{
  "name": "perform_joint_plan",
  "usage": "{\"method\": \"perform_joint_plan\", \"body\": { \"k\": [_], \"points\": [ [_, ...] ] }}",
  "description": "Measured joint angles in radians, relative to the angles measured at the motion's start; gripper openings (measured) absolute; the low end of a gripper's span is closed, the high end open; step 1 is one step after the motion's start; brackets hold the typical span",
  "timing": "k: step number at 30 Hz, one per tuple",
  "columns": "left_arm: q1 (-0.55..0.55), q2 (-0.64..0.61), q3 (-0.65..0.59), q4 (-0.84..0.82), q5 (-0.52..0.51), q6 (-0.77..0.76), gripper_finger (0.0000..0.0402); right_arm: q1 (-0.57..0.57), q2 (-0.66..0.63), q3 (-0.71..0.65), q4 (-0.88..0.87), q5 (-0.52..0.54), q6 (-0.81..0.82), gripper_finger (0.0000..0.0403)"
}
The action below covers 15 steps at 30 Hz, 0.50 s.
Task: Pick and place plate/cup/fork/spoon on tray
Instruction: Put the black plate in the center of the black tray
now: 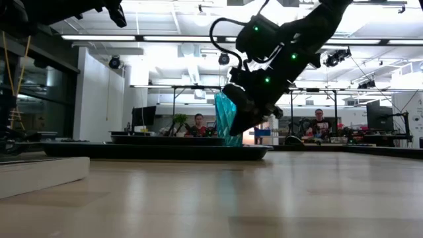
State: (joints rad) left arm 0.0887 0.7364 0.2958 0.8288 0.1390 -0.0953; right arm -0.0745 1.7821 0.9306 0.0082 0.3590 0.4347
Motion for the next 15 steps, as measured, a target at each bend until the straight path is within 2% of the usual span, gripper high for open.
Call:
{"method": "perform_joint_plan", "body": {
  "k": [4, 8, 15],
  "points": [
    [0.0, 0.0, 0.0, 0.0, 0.0, 0.0, 0.0, -0.017, 0.0, 0.0, 0.022, -0.062, 0.004, 0.0003],
    [0.0, 0.0, 0.0, 0.0, 0.0, 0.001, 0.0, -0.024, 0.004, 0.0, 0.019, -0.109, 0.013, 0.0004],
    [0.0, 0.0, 0.0, 0.0, 0.0, 0.001, 0.0, -0.013, 0.012, 0.0, 0.025, -0.27, 0.007, 0.0]
  ]
}}
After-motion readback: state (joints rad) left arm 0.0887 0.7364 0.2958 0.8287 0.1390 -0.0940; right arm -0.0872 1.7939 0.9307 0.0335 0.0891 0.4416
